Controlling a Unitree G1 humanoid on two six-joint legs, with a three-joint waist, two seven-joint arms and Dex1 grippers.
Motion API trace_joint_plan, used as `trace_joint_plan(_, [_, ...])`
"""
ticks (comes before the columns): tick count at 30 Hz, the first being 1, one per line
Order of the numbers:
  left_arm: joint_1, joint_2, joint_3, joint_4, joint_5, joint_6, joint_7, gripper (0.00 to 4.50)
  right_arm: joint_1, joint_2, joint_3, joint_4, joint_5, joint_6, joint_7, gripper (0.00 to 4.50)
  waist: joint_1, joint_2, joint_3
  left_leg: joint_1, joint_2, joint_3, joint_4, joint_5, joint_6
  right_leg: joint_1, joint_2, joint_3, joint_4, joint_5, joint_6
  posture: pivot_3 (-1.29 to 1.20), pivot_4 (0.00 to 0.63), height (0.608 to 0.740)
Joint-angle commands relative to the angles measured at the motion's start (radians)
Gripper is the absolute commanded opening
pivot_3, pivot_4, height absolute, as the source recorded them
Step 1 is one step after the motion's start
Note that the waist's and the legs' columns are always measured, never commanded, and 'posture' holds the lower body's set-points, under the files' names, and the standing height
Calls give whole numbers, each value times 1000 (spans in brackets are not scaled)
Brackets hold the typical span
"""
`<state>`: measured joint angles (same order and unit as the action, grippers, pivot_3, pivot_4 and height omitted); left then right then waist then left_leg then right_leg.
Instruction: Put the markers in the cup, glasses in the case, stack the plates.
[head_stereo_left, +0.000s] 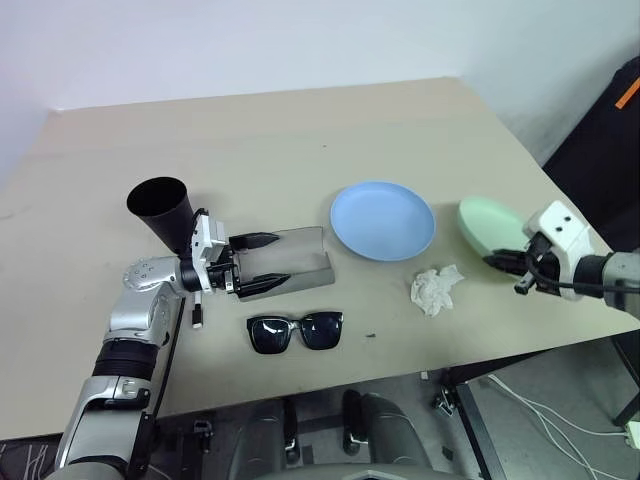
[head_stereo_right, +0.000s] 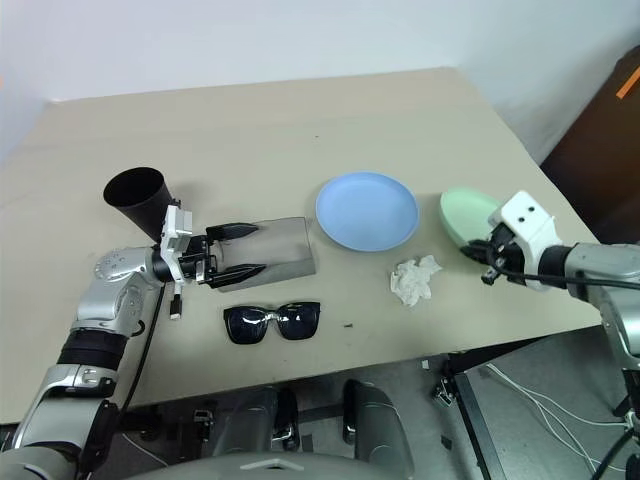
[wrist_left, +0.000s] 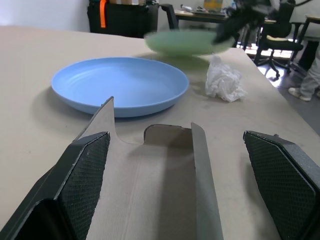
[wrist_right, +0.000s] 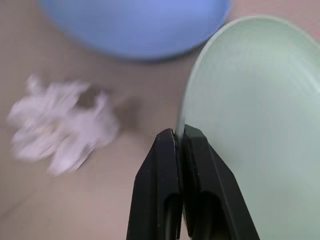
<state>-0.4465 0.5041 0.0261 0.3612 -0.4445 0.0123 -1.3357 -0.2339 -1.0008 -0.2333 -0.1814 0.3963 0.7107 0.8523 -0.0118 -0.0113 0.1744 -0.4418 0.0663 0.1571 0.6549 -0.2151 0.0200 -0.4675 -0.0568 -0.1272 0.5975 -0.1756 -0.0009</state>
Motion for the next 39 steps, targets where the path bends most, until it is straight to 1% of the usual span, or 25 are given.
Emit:
trace_joint_plan(1, [-19,13,26,-3,-4,-18,-3,4500,-93,28,-28,-26,33,-35,-9,18,-1,0,0,0,0,0,0,0,0,0,0,0,0,0,0,0,150,740])
trace_joint_plan(3, [-19,15,27,-4,-3,-19,-2,4500,-139,51,4,-37,43,-36,0,18,-1,0,0,0,0,0,-1,0,0,0,1,0,0,0,0,0,150,740])
trace_joint_plan(7, [-14,20,33,-10,-5,-21,5,4500,-239,116,120,-18,13,-59,11,18,-1,0,0,0,1,0,-1,0,0,0,1,0,0,0,0,0,150,740])
trace_joint_plan(11, [-5,25,40,-23,-6,-20,16,4500,-351,212,264,75,-54,-103,22,18,-1,0,0,0,0,1,0,0,0,-1,0,1,1,0,0,0,150,740])
trace_joint_plan(14, [7,30,42,-36,-4,-22,24,4500,-412,275,350,187,-118,-142,23,18,1,0,0,-1,0,1,-1,0,0,-2,0,1,1,0,0,0,150,740])
trace_joint_plan(17, [19,32,43,-50,-2,-22,31,4500,-446,316,393,237,-130,-133,50,18,1,0,0,-1,0,2,0,0,1,-2,-1,1,2,0,0,0,150,740])
trace_joint_plan(20, [30,32,51,-74,-6,-16,48,4500,-431,309,468,211,-174,-139,98,18,1,0,0,-1,0,2,0,0,1,-2,-1,1,3,0,0,0,150,740])
trace_joint_plan(24, [41,34,53,-98,-11,-4,63,4500,-419,304,490,165,-183,-122,135,18,0,0,0,-1,0,2,2,0,1,-2,-1,1,5,0,0,0,150,740])
trace_joint_plan(28, [44,31,49,-109,-10,0,74,4500,-418,311,498,140,-191,-110,143,18,1,0,0,-1,1,2,7,0,0,-3,-2,1,9,0,0,0,150,740])
trace_joint_plan(34, [34,28,36,-97,2,-7,74,4500,-411,313,500,125,-208,-108,144,18,1,0,0,-1,1,2,8,0,0,-3,-3,0,11,0,-1,0,150,740])
trace_joint_plan(37, [33,28,34,-98,3,-9,71,4500,-406,305,515,135,-239,-121,138,684,0,0,0,-1,1,2,8,0,0,-4,-3,1,11,0,-1,0,150,740])
trace_joint_plan(39, [32,28,32,-96,4,-10,67,4500,-403,303,518,132,-252,-122,141,1277,0,0,0,-2,0,2,8,0,0,-5,-3,1,11,0,-1,0,150,740])
